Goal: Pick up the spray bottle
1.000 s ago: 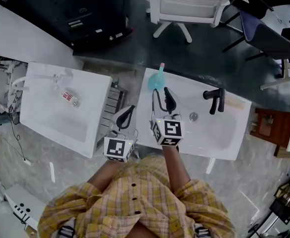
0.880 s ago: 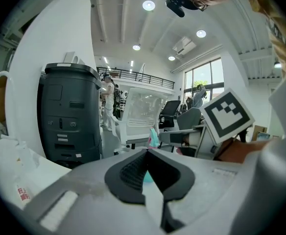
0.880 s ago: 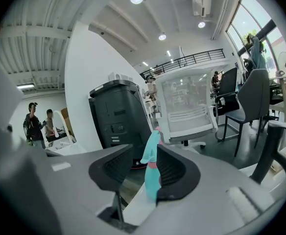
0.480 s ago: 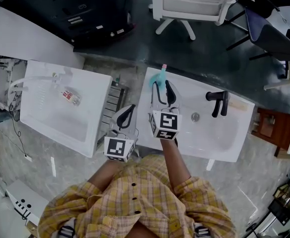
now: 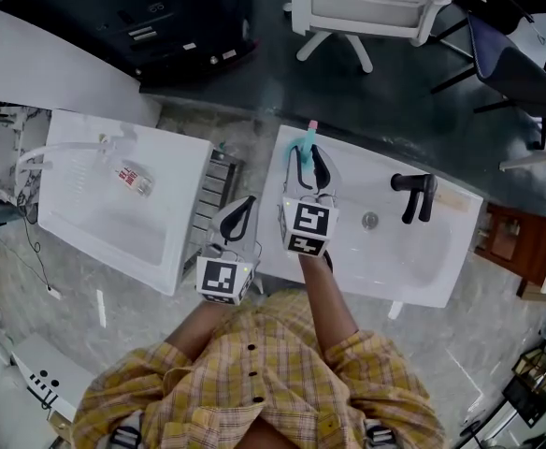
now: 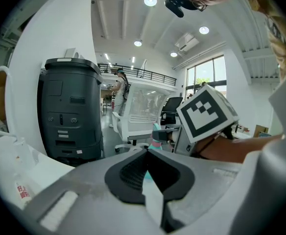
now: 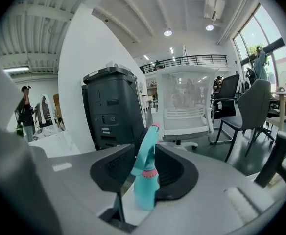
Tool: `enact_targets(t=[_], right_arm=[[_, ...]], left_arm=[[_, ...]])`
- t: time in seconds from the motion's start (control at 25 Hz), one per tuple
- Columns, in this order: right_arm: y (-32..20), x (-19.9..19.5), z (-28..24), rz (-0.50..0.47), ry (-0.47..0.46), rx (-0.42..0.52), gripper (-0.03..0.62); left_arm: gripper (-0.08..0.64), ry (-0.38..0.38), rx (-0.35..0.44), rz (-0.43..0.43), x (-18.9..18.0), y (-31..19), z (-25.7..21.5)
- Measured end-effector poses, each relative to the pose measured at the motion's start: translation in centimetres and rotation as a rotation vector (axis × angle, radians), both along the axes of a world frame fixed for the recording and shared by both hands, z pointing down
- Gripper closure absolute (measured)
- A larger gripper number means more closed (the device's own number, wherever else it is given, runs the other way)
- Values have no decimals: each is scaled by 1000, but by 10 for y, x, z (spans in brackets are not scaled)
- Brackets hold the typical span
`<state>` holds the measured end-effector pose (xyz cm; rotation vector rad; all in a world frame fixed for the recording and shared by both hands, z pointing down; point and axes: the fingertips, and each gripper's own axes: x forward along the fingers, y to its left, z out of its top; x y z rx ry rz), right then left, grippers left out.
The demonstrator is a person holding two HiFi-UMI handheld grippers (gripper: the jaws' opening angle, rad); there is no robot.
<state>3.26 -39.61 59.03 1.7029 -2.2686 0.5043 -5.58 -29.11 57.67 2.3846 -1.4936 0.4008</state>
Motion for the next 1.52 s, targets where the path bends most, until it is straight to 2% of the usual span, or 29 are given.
enact_targets(t=[0.24, 0.4, 1.0, 1.52], right_arm=[[0, 7, -2, 14, 68, -4, 517], [-1, 9, -1, 11, 71, -10, 509], [19, 20, -27, 19, 19, 14, 514], [78, 36, -79, 56, -49, 81, 514]], left_arm=[[561, 10, -1, 7, 5, 1, -2], [561, 6, 3, 9, 4, 1, -2], [561, 40, 46, 16, 6, 10, -24], [561, 71, 143, 52, 10, 35, -69]])
